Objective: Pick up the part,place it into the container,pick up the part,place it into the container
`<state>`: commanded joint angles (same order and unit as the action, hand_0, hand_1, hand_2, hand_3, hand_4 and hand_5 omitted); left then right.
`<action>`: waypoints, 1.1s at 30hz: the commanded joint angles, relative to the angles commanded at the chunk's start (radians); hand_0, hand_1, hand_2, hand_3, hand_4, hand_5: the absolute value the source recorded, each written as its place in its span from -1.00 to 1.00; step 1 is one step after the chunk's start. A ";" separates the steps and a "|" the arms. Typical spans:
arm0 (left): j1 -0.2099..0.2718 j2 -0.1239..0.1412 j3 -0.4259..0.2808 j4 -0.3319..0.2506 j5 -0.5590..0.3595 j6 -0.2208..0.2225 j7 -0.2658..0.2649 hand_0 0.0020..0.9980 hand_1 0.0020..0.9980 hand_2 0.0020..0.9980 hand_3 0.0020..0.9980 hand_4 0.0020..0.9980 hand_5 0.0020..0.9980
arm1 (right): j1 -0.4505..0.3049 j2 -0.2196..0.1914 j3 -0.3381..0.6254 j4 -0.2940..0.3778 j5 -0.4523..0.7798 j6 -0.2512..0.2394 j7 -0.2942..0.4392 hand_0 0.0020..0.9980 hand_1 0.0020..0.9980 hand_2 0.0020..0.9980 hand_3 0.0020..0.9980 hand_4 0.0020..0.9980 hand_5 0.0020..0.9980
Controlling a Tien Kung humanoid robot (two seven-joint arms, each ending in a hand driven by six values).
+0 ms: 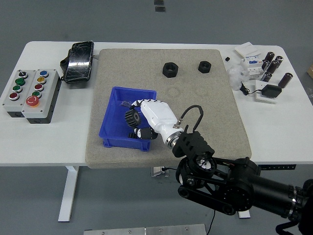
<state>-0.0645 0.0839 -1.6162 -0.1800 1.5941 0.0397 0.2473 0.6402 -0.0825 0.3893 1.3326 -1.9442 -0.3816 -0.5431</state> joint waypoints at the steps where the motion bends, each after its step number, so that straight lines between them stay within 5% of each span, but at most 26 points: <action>1: 0.000 0.000 0.000 0.000 0.000 0.000 0.000 0.26 0.10 0.07 0.21 0.32 -0.25 | -0.001 0.000 0.002 0.000 -0.002 0.001 0.000 0.61 0.66 0.61 0.48 0.21 -0.70; 2: 0.000 0.000 0.000 0.000 0.000 0.000 0.000 0.26 0.10 0.07 0.21 0.32 -0.25 | -0.001 0.000 0.003 0.001 -0.002 0.001 -0.001 0.63 0.69 0.65 0.63 0.43 -0.65; 8: -0.001 0.001 0.000 0.000 0.001 0.000 0.000 0.26 0.10 0.07 0.21 0.32 -0.25 | 0.000 0.000 0.004 0.002 0.001 0.011 -0.006 0.63 0.69 0.65 0.63 0.43 -0.65; 9: -0.001 0.001 0.000 0.000 0.001 -0.001 0.000 0.26 0.11 0.07 0.21 0.31 -0.26 | 0.000 -0.001 0.003 0.003 0.002 0.012 -0.008 0.70 0.80 0.86 0.98 0.56 -0.73; 14: -0.001 0.001 -0.001 0.000 0.003 -0.001 0.000 0.26 0.10 0.06 0.21 0.31 -0.26 | -0.002 -0.001 0.007 0.003 0.002 0.020 -0.017 0.73 0.83 0.92 1.00 0.63 -0.77; 18: 0.001 0.000 -0.002 0.000 0.004 -0.001 0.000 0.26 0.10 0.06 0.21 0.31 -0.26 | -0.016 -0.004 0.029 0.005 0.013 -0.025 0.000 0.73 0.83 0.92 1.00 0.63 -0.77; 20: 0.001 0.000 -0.002 0.000 0.005 -0.001 0.000 0.26 0.10 0.07 0.21 0.31 -0.26 | -0.034 -0.010 0.059 0.010 0.046 -0.065 0.034 0.62 0.73 0.80 0.85 0.62 -0.72; 28: 0.003 0.003 0.001 0.000 0.003 -0.001 -0.003 0.26 0.11 0.07 0.21 0.31 -0.26 | -0.183 -0.073 0.259 0.080 0.257 -0.259 0.246 0.54 0.67 0.73 0.77 0.59 -0.68; 33: 0.011 0.006 0.000 0.000 0.004 0.000 -0.003 0.26 0.10 0.07 0.21 0.31 -0.26 | -0.319 -0.137 0.437 0.109 0.442 -0.264 0.421 0.49 0.64 0.68 0.70 0.59 -0.56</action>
<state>-0.0535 0.0902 -1.6159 -0.1800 1.5977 0.0395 0.2444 0.3212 -0.2197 0.8260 1.4413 -1.5026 -0.6454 -0.1217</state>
